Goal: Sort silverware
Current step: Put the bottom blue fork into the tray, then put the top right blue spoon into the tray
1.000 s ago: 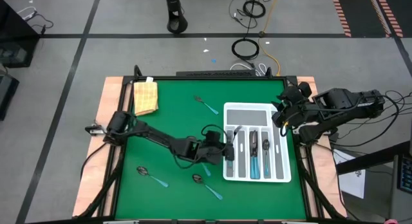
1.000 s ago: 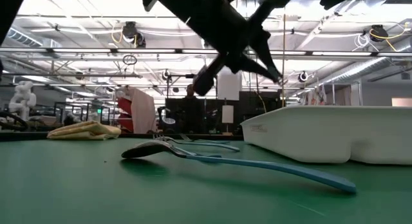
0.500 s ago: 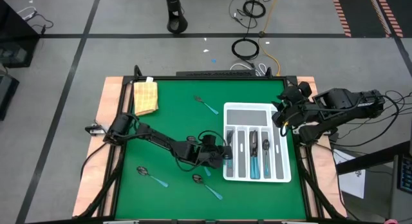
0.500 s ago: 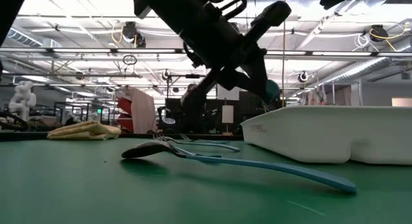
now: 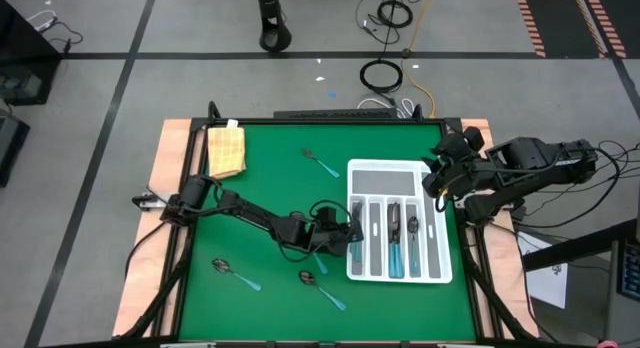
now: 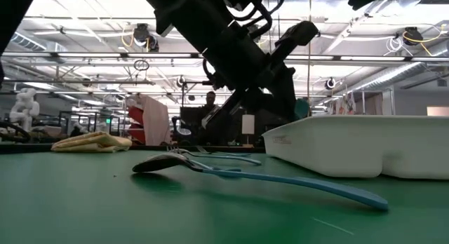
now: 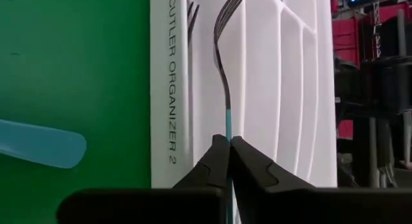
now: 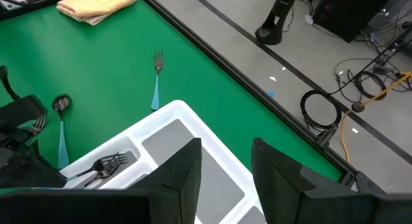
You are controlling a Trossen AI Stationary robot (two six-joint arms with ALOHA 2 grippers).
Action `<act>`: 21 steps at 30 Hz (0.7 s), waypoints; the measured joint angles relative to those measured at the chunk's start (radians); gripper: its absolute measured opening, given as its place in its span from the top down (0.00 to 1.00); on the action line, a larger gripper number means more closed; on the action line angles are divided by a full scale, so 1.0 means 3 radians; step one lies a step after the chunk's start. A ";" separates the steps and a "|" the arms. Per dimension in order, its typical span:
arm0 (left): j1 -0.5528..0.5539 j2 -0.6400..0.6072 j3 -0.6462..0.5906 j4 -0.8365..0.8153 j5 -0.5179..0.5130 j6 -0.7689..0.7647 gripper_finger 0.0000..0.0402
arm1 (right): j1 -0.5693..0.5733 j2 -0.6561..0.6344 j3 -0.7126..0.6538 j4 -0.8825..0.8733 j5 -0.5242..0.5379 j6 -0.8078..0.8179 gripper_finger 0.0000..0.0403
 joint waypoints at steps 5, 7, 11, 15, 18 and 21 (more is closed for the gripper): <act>0.0000 0.0000 0.0000 -0.0017 0.0010 0.0000 0.86 | 0.0000 0.0000 -0.0001 0.0008 0.0004 -0.0043 0.69; 0.0011 0.0000 0.0000 -0.0006 0.0072 0.0000 0.82 | 0.0000 0.0000 -0.0001 0.0010 0.0004 -0.0052 0.69; 0.0034 0.0000 0.0000 0.0021 0.0209 0.0001 0.75 | 0.0000 0.0000 0.0000 0.0010 0.0015 -0.0055 0.69; 0.0062 0.0000 0.0000 0.0068 0.0333 0.0005 0.69 | 0.0000 0.0000 -0.0001 0.0009 0.0055 -0.0056 0.69; 0.0080 -0.0019 0.0000 0.0067 0.0416 0.0233 0.66 | 0.0000 0.0000 -0.0001 0.0003 0.0069 -0.0060 0.69; 0.0081 -0.0133 0.0003 0.0015 0.0523 0.0772 0.65 | 0.0000 -0.0001 -0.0001 -0.0015 0.0069 -0.0080 0.69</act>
